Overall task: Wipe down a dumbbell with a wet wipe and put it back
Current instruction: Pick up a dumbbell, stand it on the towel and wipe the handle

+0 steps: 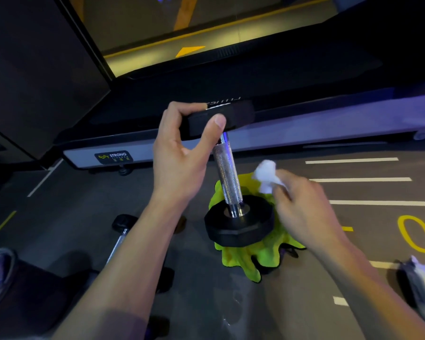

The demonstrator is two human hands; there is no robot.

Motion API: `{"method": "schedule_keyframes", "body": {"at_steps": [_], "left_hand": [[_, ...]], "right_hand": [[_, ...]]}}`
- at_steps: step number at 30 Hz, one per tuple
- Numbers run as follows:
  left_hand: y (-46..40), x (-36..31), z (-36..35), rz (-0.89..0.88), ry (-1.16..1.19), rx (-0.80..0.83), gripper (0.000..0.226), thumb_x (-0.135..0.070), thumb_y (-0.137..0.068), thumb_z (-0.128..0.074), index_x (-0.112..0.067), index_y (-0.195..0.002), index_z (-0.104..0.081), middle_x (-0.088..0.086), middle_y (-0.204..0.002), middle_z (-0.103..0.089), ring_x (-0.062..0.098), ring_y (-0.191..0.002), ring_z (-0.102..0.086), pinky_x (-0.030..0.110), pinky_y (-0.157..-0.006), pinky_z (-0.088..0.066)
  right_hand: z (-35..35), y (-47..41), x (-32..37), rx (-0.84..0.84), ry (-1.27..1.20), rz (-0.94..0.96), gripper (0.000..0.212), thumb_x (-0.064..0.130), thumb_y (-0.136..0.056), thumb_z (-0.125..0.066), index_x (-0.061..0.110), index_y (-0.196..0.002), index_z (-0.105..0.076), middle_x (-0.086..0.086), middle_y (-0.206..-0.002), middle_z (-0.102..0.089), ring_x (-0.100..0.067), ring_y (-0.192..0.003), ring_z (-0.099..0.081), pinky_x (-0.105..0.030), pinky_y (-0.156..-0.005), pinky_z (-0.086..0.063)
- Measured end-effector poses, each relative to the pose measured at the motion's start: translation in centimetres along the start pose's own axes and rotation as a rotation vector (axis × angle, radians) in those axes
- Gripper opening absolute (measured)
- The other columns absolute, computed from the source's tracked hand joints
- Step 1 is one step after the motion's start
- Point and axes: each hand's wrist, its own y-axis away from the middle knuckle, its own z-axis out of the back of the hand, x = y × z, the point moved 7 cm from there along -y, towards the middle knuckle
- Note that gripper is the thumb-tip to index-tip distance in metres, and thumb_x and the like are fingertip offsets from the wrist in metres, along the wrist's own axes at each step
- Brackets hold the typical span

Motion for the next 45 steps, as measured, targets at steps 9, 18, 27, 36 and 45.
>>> {"method": "schedule_keyframes", "body": {"at_steps": [9, 18, 27, 36, 45], "left_hand": [[0.2, -0.4, -0.4, -0.013, -0.008, 0.0, 0.018, -0.043, -0.093, -0.074, -0.035, -0.105, -0.063, 0.002, -0.109, -0.066, 0.019, -0.106, -0.064, 0.052, -0.101, -0.051], [0.2, -0.2, -0.1, -0.006, -0.014, -0.01, 0.02, -0.045, -0.094, -0.073, -0.037, -0.107, -0.062, 0.007, -0.113, -0.067, 0.025, -0.11, -0.066, 0.058, -0.101, -0.05], [-0.1, -0.5, -1.0, -0.029, -0.019, -0.021, 0.023, -0.043, -0.094, -0.072, -0.027, -0.108, -0.063, -0.002, -0.109, -0.064, 0.01, -0.107, -0.062, 0.028, -0.099, -0.047], [0.0, -0.4, -0.4, -0.041, -0.005, 0.011, 0.018, -0.044, -0.093, -0.072, -0.038, -0.106, -0.061, 0.003, -0.112, -0.066, 0.016, -0.11, -0.063, 0.042, -0.102, -0.051], [-0.1, -0.5, -0.4, -0.027, -0.013, 0.0, 0.017, -0.043, -0.094, -0.071, -0.036, -0.107, -0.061, -0.002, -0.111, -0.064, 0.013, -0.112, -0.062, 0.034, -0.103, -0.049]], "right_hand": [[-3.5, -1.6, 1.5, 0.388, -0.953, -0.345, 0.043, 0.041, -0.092, -0.048, 0.006, -0.103, -0.071, -0.015, -0.105, -0.075, -0.031, -0.096, -0.069, -0.044, -0.093, -0.05], [-7.5, -4.0, 4.3, 0.416, -0.924, -0.514, 0.047, 0.03, -0.1, -0.032, 0.003, -0.068, -0.055, -0.02, -0.058, -0.054, -0.028, -0.044, -0.051, -0.028, -0.044, -0.045], [-7.7, -1.8, 4.9, -0.08, -0.834, -0.367, 0.048, 0.047, -0.098, -0.03, 0.014, -0.093, -0.064, -0.011, -0.098, -0.073, -0.025, -0.085, -0.059, -0.047, -0.089, -0.048], [-8.0, -4.2, 4.7, 0.277, -0.985, -0.486, 0.051, 0.03, -0.101, -0.025, 0.007, -0.064, -0.051, -0.013, -0.052, -0.052, -0.024, -0.041, -0.041, -0.028, -0.043, -0.033], [-6.8, -0.7, 7.3, -0.289, -0.808, -0.059, 0.027, 0.033, -0.096, -0.031, 0.029, -0.098, -0.058, 0.006, -0.099, -0.064, -0.023, -0.104, -0.059, -0.05, -0.095, -0.047]]}}
